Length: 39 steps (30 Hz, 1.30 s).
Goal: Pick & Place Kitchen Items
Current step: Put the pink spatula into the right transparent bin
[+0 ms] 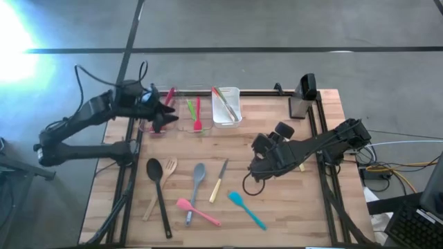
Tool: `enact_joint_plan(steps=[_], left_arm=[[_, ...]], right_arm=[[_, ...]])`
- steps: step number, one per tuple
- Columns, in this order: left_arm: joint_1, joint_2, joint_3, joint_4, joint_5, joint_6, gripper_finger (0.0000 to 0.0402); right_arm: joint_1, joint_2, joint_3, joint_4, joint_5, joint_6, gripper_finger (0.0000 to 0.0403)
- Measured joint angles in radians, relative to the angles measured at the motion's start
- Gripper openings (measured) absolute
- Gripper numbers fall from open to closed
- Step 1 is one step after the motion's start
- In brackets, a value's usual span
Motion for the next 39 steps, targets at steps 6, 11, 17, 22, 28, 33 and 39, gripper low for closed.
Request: enact_joint_plan(steps=[6,11,17,22,28,33,39], left_arm=[[-0.279,-0.008,0.0,0.0,-0.277,-0.06,0.0245],[-0.53,0.029,0.0,0.0,-0.466,-0.109,0.0245],[-0.836,0.108,0.0,-0.002,-0.773,-0.118,0.0245],[-1.006,0.156,-0.001,-0.009,-0.879,-0.144,0.0245],[-1.085,0.173,-0.001,-0.076,-0.879,-0.154,0.0245],[-1.089,0.174,-0.001,-0.128,-0.831,-0.19,0.0246],[-1.088,0.173,-0.001,-0.21,-0.82,-0.194,0.0246]], right_arm=[[0.007,0.0,0.0,0.01,-0.031,-0.001,0.0105],[0.03,0.0,0.0,0.053,-0.035,-0.023,0.0097],[0.073,0.0,0.0,0.231,-0.098,-0.148,0.0088],[0.112,0.0,0.0,0.384,-0.15,-0.203,0.0082],[0.146,0.0,0.0,0.653,-0.213,-0.3,0.0086],[0.148,0.01,0.0,0.834,-0.239,-0.339,0.0095],[0.148,0.055,0.0,0.926,-0.248,-0.409,0.0103]])
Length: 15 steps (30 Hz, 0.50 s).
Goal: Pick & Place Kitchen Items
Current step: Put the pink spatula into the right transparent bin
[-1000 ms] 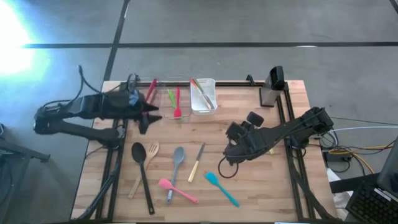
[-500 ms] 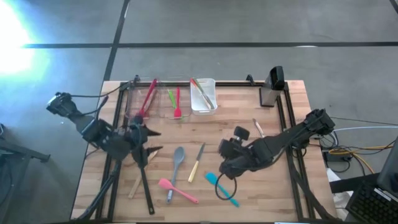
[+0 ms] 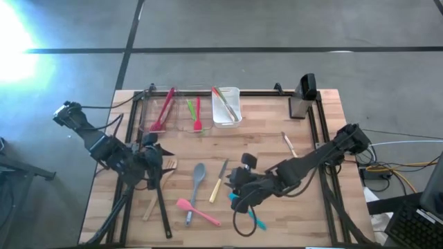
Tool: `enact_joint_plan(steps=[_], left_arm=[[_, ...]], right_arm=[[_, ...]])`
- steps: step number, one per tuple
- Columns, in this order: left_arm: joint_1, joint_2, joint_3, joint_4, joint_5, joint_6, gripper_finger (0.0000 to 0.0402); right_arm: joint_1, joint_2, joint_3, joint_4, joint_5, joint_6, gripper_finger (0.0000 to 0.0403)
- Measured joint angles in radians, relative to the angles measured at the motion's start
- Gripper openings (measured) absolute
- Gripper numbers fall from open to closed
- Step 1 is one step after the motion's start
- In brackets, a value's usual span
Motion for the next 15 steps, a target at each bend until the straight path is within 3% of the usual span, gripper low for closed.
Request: enact_joint_plan(steps=[6,15], left_arm=[[0.0,0.0,0.0,-0.057,0.004,-0.001,0.0246],[0.0,0.001,0.0,-0.122,0.11,-0.082,0.0246]], right_arm=[[0.0,0.051,0.0,0.082,-0.084,-0.013,0.0102],[0.013,0.119,0.0,0.17,-0.128,-0.008,0.0104]])
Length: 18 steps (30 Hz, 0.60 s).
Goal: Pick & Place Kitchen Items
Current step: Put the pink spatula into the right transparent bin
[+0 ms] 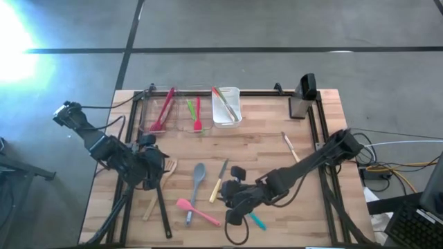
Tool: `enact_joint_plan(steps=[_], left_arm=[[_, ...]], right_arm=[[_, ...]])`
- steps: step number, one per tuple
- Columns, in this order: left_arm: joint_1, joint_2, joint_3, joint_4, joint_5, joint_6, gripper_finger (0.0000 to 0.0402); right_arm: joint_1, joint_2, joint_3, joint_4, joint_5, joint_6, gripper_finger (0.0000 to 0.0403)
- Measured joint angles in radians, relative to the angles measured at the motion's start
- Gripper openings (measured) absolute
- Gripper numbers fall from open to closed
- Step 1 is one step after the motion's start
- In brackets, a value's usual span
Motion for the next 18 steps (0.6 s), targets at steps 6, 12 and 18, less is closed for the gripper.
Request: enact_joint_plan(steps=[6,12,18], left_arm=[[0.0,0.0,0.0,-0.109,0.014,-0.04,0.0245],[0.0,-0.002,0.0,-0.181,0.014,-0.052,0.0245],[0.0,-0.004,0.0,-0.196,0.017,-0.052,0.0245]], right_arm=[[0.0,0.085,0.013,0.12,-0.006,-0.003,0.0115],[0.001,0.205,0.122,0.135,-0.025,-0.004,0.0126],[0.002,0.331,0.281,0.065,-0.025,0.004,0.014]])
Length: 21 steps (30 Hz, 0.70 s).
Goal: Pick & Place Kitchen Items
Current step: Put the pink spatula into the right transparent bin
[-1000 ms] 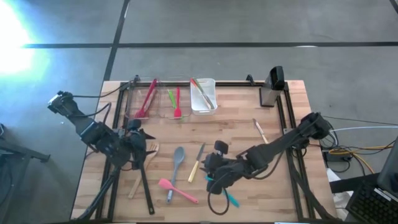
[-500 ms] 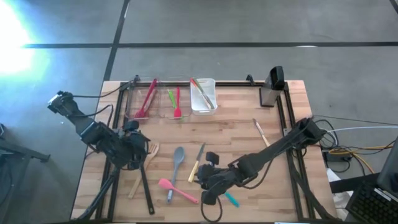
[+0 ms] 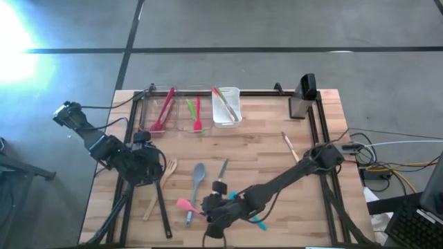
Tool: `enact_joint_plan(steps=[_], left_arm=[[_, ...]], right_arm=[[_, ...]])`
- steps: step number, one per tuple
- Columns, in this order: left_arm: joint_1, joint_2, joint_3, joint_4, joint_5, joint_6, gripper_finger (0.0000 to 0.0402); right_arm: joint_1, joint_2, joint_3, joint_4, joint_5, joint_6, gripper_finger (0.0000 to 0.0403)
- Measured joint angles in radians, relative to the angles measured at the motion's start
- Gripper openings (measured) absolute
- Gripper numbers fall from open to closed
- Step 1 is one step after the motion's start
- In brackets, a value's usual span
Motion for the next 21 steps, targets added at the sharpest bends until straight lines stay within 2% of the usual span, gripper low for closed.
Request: enact_joint_plan(steps=[12,21], left_arm=[[0.0,-0.012,0.0,-0.051,0.014,0.006,0.0245],[0.0,-0.023,0.0,-0.05,0.014,0.022,0.0245]], right_arm=[[-0.002,0.234,0.298,-0.25,-0.023,0.111,0.0169],[-0.01,0.262,0.296,-0.249,-0.047,0.13,0.0167]])
